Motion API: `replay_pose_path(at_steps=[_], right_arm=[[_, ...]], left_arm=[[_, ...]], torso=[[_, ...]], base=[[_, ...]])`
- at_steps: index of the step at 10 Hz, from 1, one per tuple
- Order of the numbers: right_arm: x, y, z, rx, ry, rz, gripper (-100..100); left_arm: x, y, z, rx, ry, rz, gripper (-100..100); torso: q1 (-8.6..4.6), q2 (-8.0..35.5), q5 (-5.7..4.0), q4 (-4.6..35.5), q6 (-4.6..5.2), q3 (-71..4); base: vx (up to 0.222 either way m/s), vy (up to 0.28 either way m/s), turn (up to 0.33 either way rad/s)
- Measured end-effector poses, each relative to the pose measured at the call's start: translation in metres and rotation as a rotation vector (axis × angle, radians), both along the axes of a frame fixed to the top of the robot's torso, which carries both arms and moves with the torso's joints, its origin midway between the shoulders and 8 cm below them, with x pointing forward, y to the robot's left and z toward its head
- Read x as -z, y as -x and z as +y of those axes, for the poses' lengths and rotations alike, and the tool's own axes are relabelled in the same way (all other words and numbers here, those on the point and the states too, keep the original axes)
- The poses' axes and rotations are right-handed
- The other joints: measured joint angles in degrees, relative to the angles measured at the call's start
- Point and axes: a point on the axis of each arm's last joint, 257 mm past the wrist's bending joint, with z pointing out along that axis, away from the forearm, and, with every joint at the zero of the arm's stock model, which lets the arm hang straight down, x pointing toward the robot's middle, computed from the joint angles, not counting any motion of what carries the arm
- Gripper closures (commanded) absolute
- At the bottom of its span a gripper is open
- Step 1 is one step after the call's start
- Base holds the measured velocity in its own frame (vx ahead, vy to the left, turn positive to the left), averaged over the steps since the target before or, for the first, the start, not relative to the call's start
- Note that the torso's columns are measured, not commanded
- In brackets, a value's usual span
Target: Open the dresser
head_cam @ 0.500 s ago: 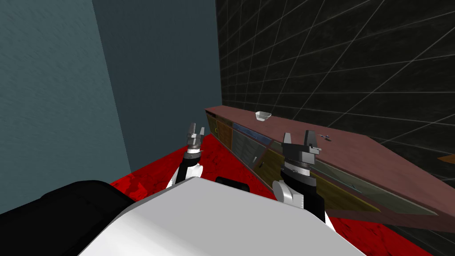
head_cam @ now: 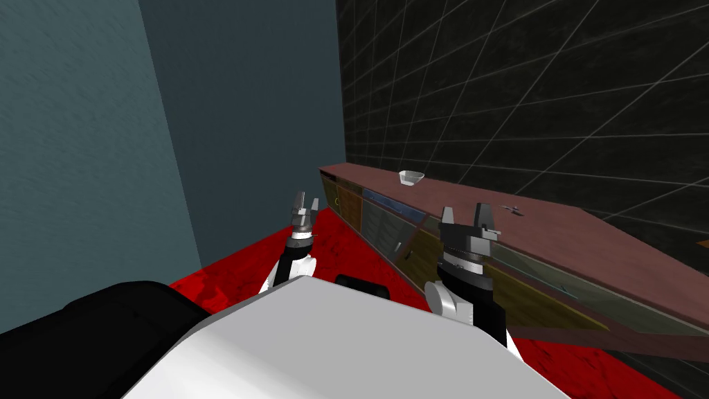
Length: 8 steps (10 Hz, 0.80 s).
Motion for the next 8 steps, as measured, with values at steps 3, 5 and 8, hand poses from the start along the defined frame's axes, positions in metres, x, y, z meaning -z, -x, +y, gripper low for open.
replay_pose_path(at_steps=[3, 5, 8], right_arm=[[0.0000, 0.0000, 0.0000, 0.000, 0.000, 0.000, 0], [-0.0001, 0.0000, 0.0000, 0.000, 0.000, 0.000, -100], [0.0048, -0.0023, 0.0051, 0.005, 0.093, 0.022, -100]], left_arm=[[0.0000, 0.0000, 0.0000, 0.000, 0.000, 0.000, 0], [-0.0001, 0.0000, 0.0000, 0.000, 0.000, 0.000, 0], [0.0002, -0.0001, 0.0000, 0.000, 0.000, 0.001, 0]], torso=[[0.00, 12.71, 0.00, 12.69, 0.00, -25.35], [0.00, 21.16, 0.00, 21.14, 0.00, -42.27], [0.04, 23.73, 0.01, 23.75, 0.00, -47.62]], base=[[0.000, 0.000, 0.000], [0.007, 0.004, -0.001], [0.022, 0.019, -0.008]])
